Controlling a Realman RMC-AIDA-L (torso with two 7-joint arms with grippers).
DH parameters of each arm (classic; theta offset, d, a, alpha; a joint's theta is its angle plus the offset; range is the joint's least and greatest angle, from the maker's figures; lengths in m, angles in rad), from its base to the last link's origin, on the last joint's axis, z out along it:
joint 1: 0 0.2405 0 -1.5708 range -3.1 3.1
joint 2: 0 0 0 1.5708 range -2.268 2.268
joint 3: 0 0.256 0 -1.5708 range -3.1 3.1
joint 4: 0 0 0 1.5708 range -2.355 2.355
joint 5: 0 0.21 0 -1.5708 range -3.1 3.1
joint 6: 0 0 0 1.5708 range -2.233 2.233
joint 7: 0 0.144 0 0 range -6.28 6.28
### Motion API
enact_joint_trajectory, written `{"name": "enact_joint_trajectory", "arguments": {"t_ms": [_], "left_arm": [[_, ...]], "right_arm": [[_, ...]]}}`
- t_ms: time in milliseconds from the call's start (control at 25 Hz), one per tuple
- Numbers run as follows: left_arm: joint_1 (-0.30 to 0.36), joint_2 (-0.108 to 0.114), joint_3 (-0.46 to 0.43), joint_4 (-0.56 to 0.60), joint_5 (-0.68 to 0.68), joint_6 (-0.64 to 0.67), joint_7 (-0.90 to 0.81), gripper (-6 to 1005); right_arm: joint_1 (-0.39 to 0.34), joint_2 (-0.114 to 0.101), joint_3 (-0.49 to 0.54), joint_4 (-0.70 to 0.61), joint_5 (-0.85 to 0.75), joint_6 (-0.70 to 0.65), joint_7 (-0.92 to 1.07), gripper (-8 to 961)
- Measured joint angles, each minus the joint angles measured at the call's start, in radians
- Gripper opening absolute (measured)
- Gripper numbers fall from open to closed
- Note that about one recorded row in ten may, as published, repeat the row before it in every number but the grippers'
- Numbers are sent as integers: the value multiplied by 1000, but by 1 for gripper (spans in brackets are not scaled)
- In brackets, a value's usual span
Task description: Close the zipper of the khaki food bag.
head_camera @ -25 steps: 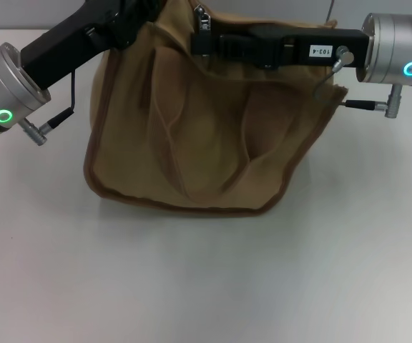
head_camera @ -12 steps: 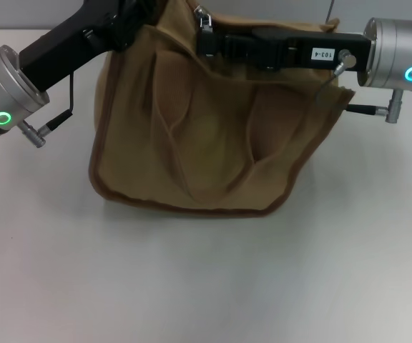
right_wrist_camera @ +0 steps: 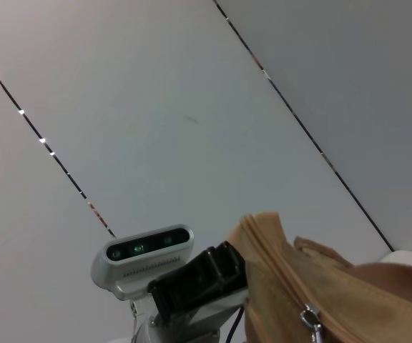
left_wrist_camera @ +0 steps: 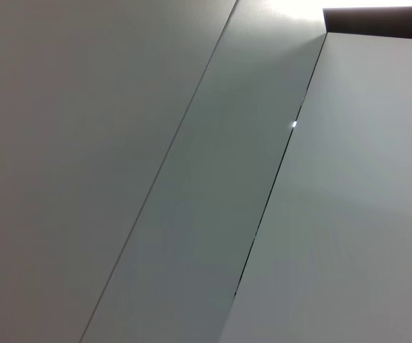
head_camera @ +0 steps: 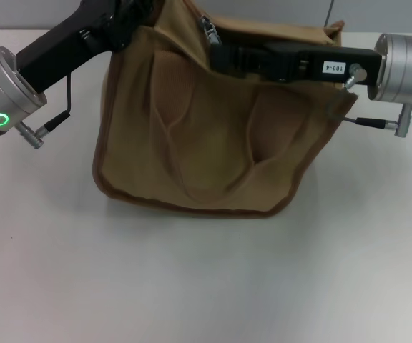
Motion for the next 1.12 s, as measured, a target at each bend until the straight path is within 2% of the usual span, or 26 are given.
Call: {"name": "enact_joint_trajectory", "arguments": {"t_ms": [440,840,1120], "left_arm": [[33,3,-2,7,-28,0,-1,70],[49,3,1,8,-36,-1,-1,81],[59,4,4,4,-36,-1,-1,89]], "right_arm": [[-75,-6,6,-3,4,-13,-12,9],[-182,-10,8,-22,30,-67,-20,8],[-281,-10,0,-75,116,-135,-33,11]]}}
